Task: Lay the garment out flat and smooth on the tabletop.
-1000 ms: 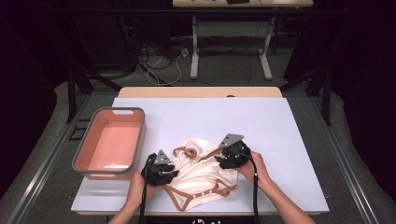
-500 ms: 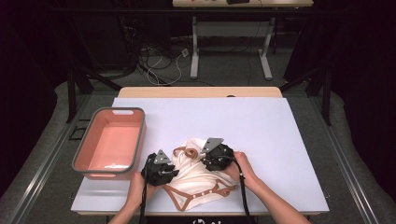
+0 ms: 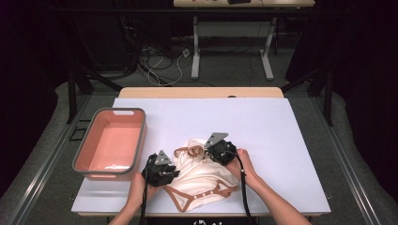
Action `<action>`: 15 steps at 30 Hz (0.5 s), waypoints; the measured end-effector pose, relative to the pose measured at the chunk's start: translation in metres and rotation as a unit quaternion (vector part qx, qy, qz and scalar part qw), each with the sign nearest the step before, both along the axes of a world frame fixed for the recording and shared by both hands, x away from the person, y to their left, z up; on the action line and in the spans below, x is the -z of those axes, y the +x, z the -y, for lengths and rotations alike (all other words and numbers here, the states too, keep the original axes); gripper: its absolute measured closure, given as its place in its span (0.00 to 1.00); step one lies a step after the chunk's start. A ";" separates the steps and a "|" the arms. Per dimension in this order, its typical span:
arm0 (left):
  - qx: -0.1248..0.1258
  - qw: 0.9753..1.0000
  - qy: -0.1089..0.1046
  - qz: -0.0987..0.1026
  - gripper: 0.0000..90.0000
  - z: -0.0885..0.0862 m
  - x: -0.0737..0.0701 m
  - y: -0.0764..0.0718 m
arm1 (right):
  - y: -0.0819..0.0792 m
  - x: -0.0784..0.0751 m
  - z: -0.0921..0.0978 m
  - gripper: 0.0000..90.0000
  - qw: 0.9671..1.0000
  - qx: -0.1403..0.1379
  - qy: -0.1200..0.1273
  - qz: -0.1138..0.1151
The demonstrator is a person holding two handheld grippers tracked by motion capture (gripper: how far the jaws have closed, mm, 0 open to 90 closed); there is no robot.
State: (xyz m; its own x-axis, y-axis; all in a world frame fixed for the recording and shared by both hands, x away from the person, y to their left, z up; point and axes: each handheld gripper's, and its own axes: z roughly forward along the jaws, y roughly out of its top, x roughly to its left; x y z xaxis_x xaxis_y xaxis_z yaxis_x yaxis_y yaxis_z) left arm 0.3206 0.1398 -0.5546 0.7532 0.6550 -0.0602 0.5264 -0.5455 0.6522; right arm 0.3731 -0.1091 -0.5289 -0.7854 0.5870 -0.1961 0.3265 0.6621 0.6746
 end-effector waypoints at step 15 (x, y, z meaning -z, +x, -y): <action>0.003 1.000 0.007 0.003 0.79 0.001 -0.001 0.000 | 0.030 0.001 0.016 0.96 0.998 0.064 0.009 0.001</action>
